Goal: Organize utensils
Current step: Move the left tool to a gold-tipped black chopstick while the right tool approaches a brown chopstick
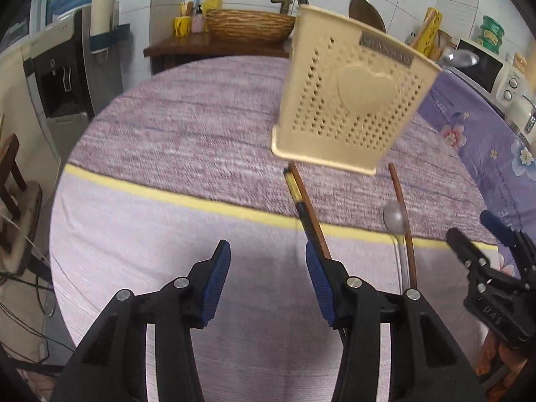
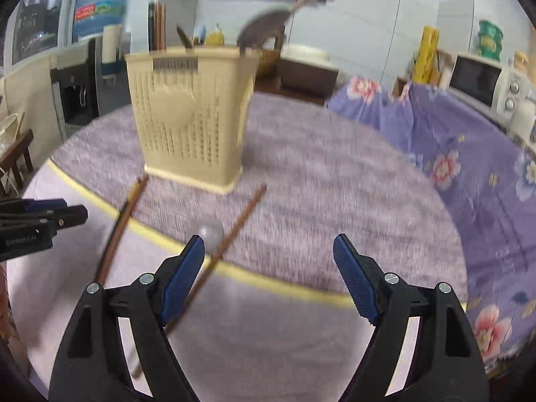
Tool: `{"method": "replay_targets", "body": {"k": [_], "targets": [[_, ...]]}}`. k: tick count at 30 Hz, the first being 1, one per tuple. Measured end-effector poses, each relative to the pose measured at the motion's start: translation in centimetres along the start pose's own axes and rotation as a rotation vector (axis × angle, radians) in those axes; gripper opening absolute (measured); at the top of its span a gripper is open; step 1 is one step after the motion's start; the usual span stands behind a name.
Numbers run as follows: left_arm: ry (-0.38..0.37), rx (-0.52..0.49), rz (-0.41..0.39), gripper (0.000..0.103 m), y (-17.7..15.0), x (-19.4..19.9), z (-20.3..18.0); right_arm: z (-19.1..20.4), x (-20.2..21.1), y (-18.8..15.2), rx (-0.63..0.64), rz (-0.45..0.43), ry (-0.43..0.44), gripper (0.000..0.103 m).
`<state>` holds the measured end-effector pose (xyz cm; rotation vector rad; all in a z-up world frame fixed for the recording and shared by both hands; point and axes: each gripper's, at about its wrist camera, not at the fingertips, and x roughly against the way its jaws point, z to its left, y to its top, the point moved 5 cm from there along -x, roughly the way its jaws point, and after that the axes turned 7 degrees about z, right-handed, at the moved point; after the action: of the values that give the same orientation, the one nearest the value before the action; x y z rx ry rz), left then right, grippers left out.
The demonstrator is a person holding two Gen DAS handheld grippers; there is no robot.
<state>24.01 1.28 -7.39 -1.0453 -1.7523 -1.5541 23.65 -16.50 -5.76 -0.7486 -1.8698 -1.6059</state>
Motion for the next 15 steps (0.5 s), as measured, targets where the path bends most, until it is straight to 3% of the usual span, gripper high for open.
{"method": "replay_targets", "body": {"k": [5, 15], "targets": [[-0.012, 0.004, 0.021, 0.046, -1.3, -0.7, -0.7, 0.0, -0.7, -1.8, -0.053, 0.052, 0.049, 0.079], [0.019, -0.038, 0.032, 0.044, -1.9, -1.3, -2.4, 0.2, -0.7, -2.1, -0.071, 0.056, 0.074, 0.081]]}}
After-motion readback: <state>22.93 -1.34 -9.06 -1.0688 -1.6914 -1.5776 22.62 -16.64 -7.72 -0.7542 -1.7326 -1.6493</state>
